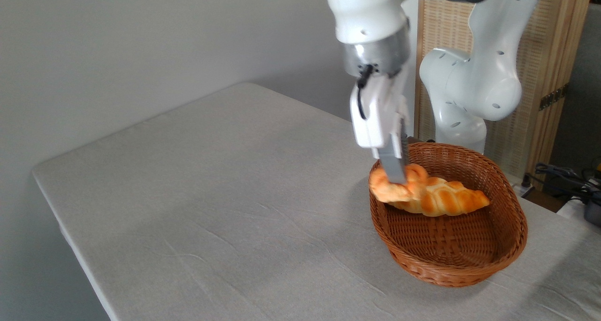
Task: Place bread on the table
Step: 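Lift the bun out of the basket and carry it over the table, then lower the bun onto the tablecloth and open the gripper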
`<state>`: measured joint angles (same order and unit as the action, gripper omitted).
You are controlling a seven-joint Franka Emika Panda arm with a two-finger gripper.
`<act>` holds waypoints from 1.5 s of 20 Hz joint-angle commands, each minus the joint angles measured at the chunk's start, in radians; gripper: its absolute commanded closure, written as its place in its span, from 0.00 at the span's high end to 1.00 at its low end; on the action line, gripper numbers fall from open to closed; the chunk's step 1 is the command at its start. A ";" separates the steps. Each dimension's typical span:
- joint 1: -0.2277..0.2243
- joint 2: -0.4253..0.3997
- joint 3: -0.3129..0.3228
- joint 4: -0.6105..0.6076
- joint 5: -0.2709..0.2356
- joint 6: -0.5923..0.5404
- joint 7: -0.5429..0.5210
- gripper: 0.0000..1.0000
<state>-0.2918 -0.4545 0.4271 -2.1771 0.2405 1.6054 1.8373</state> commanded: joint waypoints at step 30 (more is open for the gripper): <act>0.080 0.439 -0.309 0.414 -0.394 0.228 -1.173 1.00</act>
<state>-0.2739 0.0052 0.1263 -1.8192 -0.1448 1.8447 0.6787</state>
